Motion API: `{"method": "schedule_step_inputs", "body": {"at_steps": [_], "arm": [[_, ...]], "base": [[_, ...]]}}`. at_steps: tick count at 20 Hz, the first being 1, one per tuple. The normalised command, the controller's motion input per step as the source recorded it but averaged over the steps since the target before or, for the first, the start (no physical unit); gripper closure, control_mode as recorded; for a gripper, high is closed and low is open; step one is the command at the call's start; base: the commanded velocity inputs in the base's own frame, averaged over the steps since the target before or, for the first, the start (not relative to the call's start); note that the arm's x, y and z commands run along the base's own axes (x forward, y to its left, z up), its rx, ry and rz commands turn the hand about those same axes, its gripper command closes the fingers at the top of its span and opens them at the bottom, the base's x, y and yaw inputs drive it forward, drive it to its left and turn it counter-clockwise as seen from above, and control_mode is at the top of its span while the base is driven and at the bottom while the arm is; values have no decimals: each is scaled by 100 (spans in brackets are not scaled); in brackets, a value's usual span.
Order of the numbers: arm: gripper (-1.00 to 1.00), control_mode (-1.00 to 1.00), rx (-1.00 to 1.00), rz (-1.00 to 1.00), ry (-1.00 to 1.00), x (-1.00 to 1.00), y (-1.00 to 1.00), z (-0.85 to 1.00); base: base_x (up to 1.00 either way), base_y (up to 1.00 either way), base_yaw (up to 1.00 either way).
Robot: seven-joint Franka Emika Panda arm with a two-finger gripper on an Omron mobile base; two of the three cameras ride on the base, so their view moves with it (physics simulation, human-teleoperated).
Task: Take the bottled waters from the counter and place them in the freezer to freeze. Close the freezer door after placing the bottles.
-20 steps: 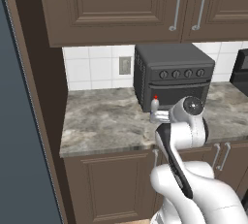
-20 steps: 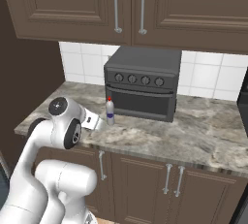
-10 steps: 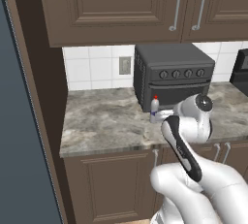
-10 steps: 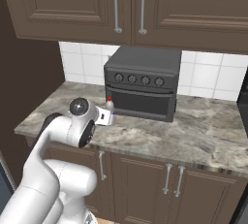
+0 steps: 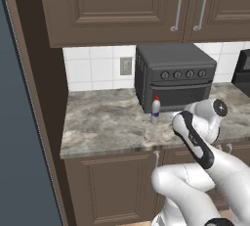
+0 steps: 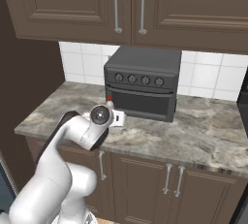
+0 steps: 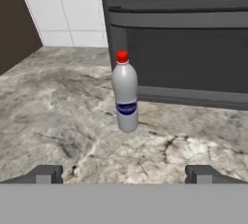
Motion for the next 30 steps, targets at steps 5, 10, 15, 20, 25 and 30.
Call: {"method": "schedule_step_inputs", "body": {"at_steps": [5, 10, 15, 20, 25, 30], "arm": [[-100, -100, 4, 14, -8, 5, -7, -25], [-100, -100, 1, 15, -14, 11, -1, -21], [-100, -100, 0, 28, -7, 14, -4, -4], [-100, -100, -2, 20, -15, 0, 14, -2], [-100, -100, 0, 1, -8, 4, 0, -8], [-100, -100, 0, 0, -3, 7, 3, -4]], "base": [[0, 0, 0], [0, 0, 0], [0, 0, 0], [0, 0, 0], [0, 0, 0], [0, 0, 0]]}}
